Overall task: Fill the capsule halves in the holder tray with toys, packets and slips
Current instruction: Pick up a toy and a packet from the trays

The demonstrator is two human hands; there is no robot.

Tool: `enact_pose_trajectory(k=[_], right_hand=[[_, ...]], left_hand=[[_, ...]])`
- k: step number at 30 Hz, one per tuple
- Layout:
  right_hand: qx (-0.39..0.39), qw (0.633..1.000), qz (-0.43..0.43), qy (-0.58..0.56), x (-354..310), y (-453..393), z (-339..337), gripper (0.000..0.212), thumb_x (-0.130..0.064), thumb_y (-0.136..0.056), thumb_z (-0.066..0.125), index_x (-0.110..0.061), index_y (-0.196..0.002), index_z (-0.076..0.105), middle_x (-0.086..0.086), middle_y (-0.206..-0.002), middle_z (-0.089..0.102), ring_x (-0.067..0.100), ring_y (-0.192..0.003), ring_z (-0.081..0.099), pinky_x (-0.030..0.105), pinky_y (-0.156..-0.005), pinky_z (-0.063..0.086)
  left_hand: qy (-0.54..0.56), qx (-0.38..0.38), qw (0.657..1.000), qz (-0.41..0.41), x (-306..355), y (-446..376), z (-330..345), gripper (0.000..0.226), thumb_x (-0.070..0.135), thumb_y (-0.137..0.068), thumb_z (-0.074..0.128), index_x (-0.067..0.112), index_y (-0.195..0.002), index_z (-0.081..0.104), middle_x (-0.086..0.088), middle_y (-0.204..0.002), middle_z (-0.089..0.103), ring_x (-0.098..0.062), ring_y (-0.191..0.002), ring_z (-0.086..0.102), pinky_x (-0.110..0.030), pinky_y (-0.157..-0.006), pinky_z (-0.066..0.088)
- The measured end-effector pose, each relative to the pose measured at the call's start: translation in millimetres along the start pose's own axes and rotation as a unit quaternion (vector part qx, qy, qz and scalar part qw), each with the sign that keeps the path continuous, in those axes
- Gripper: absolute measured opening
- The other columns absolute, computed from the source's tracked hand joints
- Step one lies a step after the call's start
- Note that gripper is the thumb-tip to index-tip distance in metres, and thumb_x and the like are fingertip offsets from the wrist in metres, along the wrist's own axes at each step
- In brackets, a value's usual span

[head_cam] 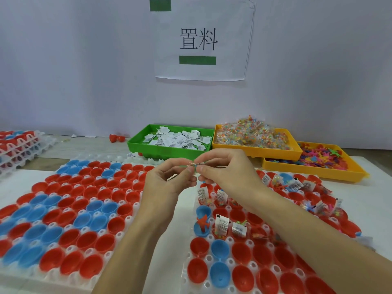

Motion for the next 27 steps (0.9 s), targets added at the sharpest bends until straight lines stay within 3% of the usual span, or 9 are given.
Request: enact_pose_trajectory(k=[4,9,15,18,22,27], right_hand=[[-0.012,0.999,0.004,-0.036,-2,3,1,0.010,-0.001,-0.087,0.073,-0.010,-0.088,0.078,0.005,-0.076,0.076,0.018,-0.069,0.075,0.020,-0.061,0.058],[-0.019,0.998,0.000,-0.059,-5,6,2,0.008,-0.005,-0.087,0.074,-0.011,-0.090,0.078,0.003,-0.078,0.077,0.015,-0.071,0.075,0.016,-0.062,0.056],[-0.015,1.000,-0.005,0.000,-7,9,-2,0.007,-0.003,-0.085,0.076,-0.007,-0.090,0.077,0.003,-0.078,0.077,0.017,-0.067,0.075,0.019,-0.062,0.058],[-0.045,0.998,-0.007,0.046,-9,14,-7,0.006,-0.002,-0.085,0.076,-0.007,-0.086,0.078,0.002,-0.075,0.077,0.017,-0.066,0.075,0.021,-0.062,0.059],[-0.132,0.974,-0.015,0.181,-16,21,-9,0.011,-0.005,-0.082,0.077,-0.015,-0.080,0.080,-0.005,-0.070,0.076,0.007,-0.063,0.072,0.018,-0.062,0.057],[-0.221,0.931,-0.023,0.289,-19,28,6,0.012,-0.009,-0.082,0.073,-0.019,-0.078,0.079,-0.010,-0.073,0.075,0.000,-0.067,0.070,0.028,-0.070,0.062]], left_hand=[[-0.031,-0.014,0.999,0.020,5,-2,-8,0.014,0.000,-0.085,0.069,0.012,-0.085,0.076,-0.018,-0.082,0.073,-0.026,-0.077,0.071,-0.026,-0.069,0.056],[-0.041,-0.022,0.998,0.033,7,-1,-10,0.015,-0.001,-0.084,0.070,0.012,-0.080,0.076,-0.016,-0.084,0.074,-0.023,-0.076,0.071,-0.025,-0.069,0.056],[-0.087,-0.073,0.992,0.046,8,-2,-15,0.008,0.000,-0.082,0.074,0.008,-0.081,0.077,-0.010,-0.078,0.073,-0.023,-0.071,0.072,-0.025,-0.066,0.057],[-0.073,-0.114,0.991,0.024,9,-2,-20,0.005,0.013,-0.084,0.073,0.015,-0.087,0.077,-0.012,-0.082,0.072,-0.025,-0.076,0.070,-0.031,-0.070,0.057],[0.043,-0.025,0.999,0.013,12,-7,-30,0.018,0.024,-0.086,0.058,0.018,-0.097,0.071,-0.015,-0.088,0.070,-0.025,-0.076,0.066,-0.031,-0.064,0.054],[0.058,0.069,0.996,0.025,12,-10,-34,0.023,0.005,-0.095,0.046,0.012,-0.094,0.068,-0.014,-0.085,0.070,-0.022,-0.071,0.065,-0.028,-0.059,0.053]])
Point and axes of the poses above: each hand's wrist, its own y-axis away from the middle knuckle, its own z-axis out of the palm, x = y × z, the point moved 2 cm from there along -y, towards the middle knuckle
